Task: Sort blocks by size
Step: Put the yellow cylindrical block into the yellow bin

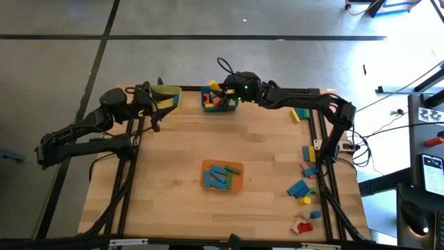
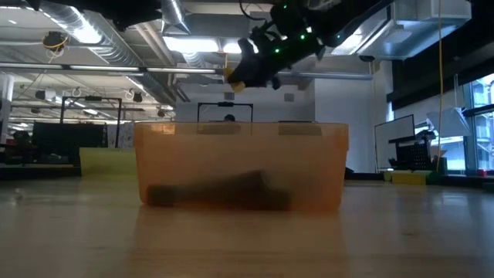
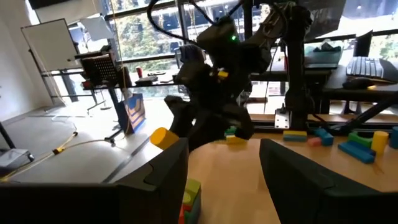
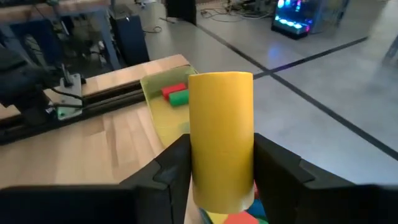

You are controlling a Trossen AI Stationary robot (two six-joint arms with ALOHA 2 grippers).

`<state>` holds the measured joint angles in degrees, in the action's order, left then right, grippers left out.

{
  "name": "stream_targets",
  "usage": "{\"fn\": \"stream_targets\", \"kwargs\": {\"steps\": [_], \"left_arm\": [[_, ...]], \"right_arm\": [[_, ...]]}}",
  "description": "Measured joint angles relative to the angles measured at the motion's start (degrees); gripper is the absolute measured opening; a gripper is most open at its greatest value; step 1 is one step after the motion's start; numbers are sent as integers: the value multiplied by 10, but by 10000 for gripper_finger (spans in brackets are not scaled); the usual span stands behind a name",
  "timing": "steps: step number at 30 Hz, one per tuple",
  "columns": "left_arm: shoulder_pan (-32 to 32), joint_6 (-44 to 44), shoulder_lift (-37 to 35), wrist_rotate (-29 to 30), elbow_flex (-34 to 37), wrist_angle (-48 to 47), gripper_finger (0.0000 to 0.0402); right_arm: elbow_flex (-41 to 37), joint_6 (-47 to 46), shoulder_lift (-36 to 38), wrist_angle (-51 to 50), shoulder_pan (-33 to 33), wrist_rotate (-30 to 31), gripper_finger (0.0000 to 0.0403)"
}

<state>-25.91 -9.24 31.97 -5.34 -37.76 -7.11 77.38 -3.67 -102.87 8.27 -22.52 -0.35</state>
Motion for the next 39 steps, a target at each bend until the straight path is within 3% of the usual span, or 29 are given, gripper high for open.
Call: {"fn": "stream_targets", "kwargs": {"steps": [5,24,39], "left_arm": [[0,-1,2,0,0,3,182],[0,-2,4,0,0,2,182],[0,-2,4,0,0,2,182]], "right_arm": [[5,-10,-34,64,0,-23,150],[141,-32,-168,66,5,-48,151],[296,-54,-293,66,30,-53,152]]}}
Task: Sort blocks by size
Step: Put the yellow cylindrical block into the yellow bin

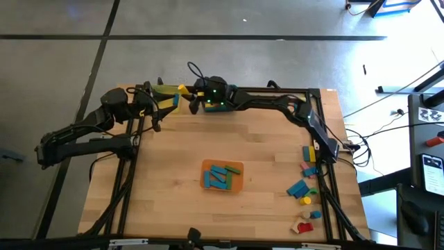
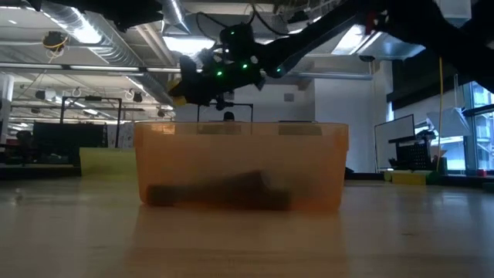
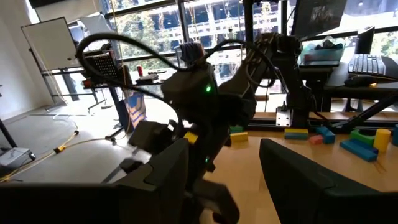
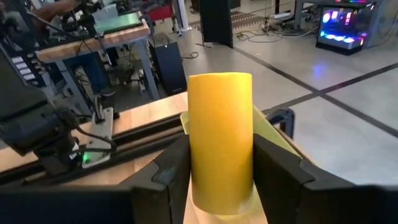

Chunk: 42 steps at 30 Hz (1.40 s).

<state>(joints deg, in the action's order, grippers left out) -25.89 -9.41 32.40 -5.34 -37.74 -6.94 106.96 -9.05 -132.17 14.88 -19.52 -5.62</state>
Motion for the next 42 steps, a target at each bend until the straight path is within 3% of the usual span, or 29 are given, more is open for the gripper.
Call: {"fn": "stream_targets", "kwargs": {"steps": [14,18,32,42], "left_arm": [[0,0,0,0,0,0,182],[0,0,0,0,0,0,182],[0,-5,0,0,0,0,182],[0,-5,0,0,0,0,182]], "right_arm": [[149,-16,-119,2,16,6,152],[184,-16,-148,8,19,34,152],[259,-31,-236,32,19,83,152],[261,-30,-239,43,19,112,152]]}}
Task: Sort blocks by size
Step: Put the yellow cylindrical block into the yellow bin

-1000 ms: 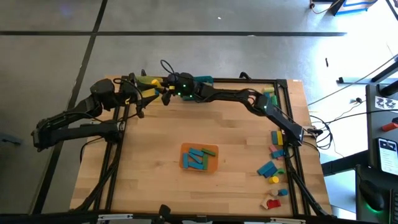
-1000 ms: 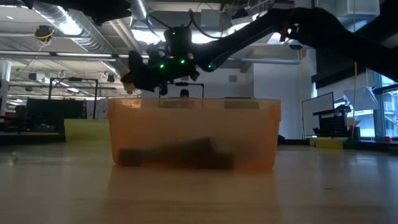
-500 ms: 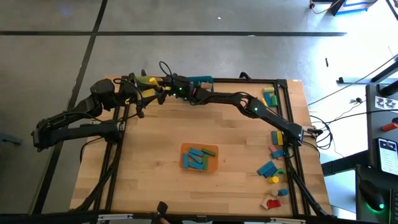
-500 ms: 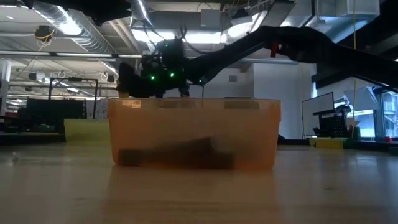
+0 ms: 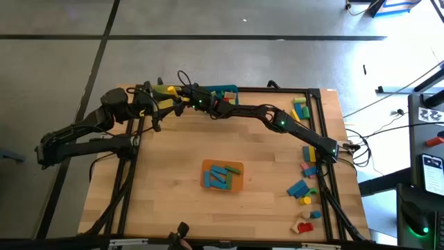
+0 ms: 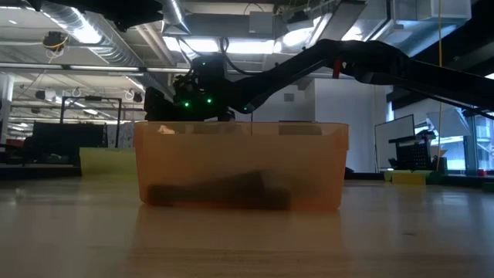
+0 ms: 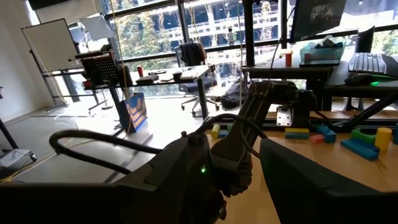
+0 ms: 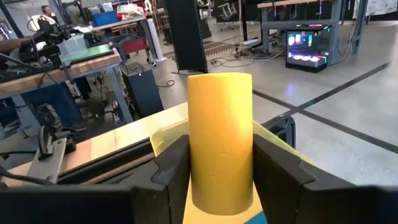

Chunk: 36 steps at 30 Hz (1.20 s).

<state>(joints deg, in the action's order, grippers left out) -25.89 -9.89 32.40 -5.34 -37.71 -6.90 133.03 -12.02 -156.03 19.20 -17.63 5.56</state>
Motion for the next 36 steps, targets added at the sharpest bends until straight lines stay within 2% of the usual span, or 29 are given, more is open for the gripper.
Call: {"fn": "stream_targets", "kwargs": {"steps": [22,36], "left_arm": [[0,0,0,0,0,0,182],[0,1,0,0,0,0,182]], "right_arm": [[0,18,0,5,0,29,152],[0,22,-37,2,0,-2,152]]}}
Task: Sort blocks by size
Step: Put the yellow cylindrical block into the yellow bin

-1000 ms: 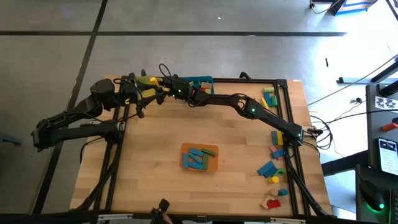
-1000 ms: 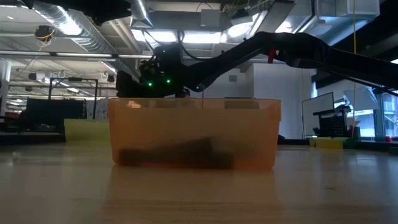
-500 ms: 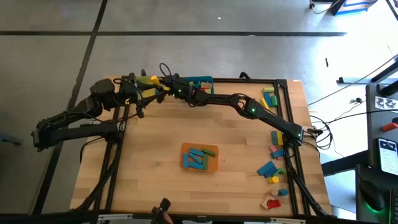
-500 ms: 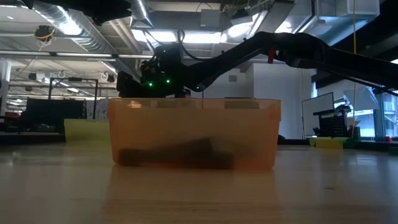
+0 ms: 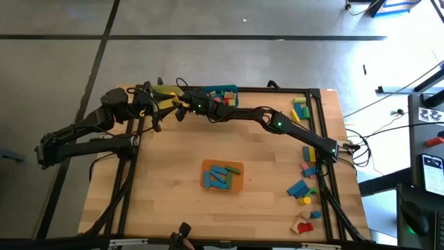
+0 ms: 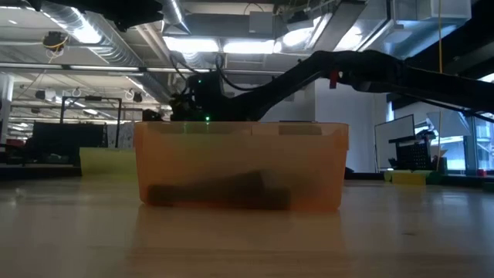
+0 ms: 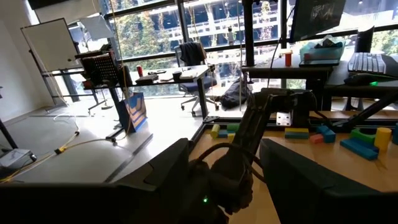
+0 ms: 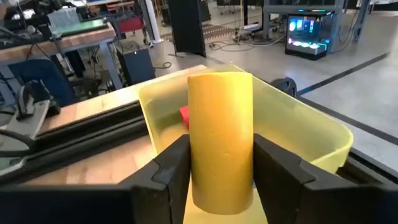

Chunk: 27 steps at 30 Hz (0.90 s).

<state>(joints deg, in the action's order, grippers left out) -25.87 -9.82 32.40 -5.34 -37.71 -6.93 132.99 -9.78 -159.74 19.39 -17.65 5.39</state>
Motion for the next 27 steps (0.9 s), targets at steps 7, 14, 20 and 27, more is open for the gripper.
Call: {"fn": "stream_targets", "kwargs": {"steps": [7,14,20,27], "left_arm": [[0,0,0,0,0,0,182],[0,0,0,0,0,-1,182],[0,0,0,0,0,-1,182],[0,0,0,0,0,0,182]], "right_arm": [[0,0,0,1,0,0,152],[0,15,0,1,0,13,152],[0,17,0,1,0,16,152],[0,25,0,1,0,17,171]]}}
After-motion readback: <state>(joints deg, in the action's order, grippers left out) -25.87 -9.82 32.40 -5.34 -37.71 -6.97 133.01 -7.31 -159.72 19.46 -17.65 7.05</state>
